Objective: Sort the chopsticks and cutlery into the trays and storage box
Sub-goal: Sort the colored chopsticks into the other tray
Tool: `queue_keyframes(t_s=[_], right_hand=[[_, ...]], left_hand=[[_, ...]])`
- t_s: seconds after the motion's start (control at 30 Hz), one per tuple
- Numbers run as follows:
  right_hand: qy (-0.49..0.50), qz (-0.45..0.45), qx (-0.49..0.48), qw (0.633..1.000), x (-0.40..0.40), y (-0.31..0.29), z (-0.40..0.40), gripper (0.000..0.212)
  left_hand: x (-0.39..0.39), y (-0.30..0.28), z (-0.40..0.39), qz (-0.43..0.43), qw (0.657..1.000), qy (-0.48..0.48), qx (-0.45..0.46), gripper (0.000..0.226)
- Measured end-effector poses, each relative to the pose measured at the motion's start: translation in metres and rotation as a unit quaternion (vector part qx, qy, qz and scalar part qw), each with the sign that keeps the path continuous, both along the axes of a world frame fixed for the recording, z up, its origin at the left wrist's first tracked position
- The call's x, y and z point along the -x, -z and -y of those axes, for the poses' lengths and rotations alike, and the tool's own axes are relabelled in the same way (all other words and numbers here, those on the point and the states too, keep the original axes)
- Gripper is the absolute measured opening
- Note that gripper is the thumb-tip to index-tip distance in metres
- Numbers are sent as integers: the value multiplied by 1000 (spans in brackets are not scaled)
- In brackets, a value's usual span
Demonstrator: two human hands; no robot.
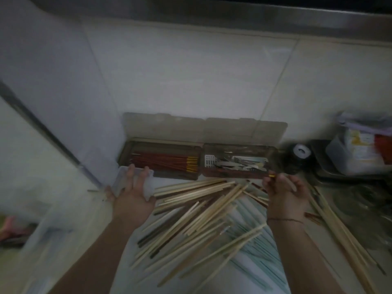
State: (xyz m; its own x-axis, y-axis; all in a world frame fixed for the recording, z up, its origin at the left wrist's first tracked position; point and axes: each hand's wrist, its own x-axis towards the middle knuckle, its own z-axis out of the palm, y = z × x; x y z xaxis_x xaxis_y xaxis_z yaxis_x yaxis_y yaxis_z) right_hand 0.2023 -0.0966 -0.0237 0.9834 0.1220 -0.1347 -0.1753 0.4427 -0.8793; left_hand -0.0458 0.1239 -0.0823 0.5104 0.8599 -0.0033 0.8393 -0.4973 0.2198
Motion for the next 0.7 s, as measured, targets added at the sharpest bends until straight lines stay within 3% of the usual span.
queue_keyframes(t_s=[0.17,0.3,0.6,0.7], right_hand=[[-18,-81,-32,996,27,7,-95,25],[-69,-122,25,990,43,15,-142,23],[-176,-157,170,957,32,40,-157,11],[-248,-112,223,936,22,39,-145,15]], left_hand=[[1,-5,3,6,1000,4,15,86],[2,-5,2,10,1000,5,20,84],[2,-2,1,8,1000,5,16,84],[2,-2,1,6,1000,0,18,84]])
